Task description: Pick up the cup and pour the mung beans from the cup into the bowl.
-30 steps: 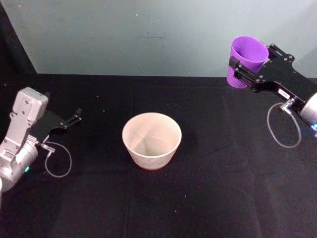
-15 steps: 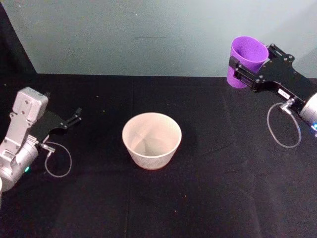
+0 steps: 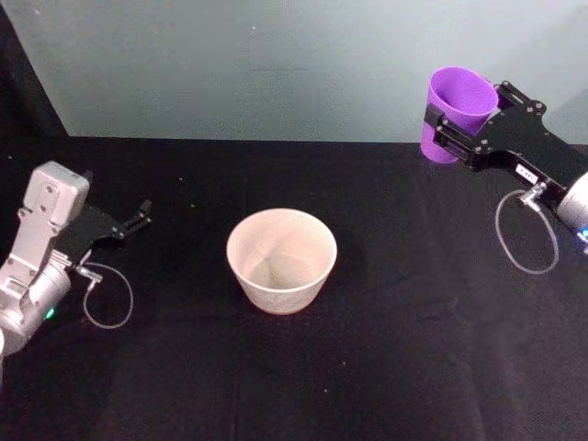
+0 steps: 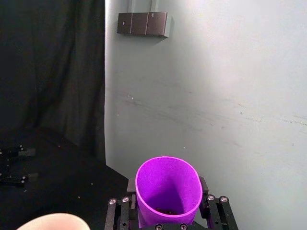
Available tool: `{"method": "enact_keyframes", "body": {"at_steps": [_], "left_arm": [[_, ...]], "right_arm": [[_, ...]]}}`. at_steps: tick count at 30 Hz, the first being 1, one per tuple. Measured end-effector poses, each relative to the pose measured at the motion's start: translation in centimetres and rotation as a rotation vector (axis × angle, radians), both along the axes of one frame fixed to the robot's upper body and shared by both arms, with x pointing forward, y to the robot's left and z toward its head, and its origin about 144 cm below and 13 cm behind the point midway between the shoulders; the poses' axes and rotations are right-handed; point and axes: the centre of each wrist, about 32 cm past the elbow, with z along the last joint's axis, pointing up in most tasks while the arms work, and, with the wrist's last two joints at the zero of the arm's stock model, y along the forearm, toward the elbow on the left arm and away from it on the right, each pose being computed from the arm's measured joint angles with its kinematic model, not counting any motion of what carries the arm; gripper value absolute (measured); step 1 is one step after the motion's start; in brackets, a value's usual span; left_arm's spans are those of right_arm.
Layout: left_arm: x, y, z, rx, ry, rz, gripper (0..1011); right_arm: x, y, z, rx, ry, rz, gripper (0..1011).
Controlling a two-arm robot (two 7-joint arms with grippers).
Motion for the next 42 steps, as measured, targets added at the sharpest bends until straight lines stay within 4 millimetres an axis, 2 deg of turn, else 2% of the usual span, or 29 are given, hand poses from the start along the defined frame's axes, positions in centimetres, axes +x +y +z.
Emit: {"method": "enact_keyframes", "body": {"at_steps": [42], "left_arm": [[0.00, 0.00, 0.00, 0.000, 0.000, 0.000, 1000]], "right_arm": [[0.00, 0.00, 0.00, 0.000, 0.000, 0.000, 729]]}}
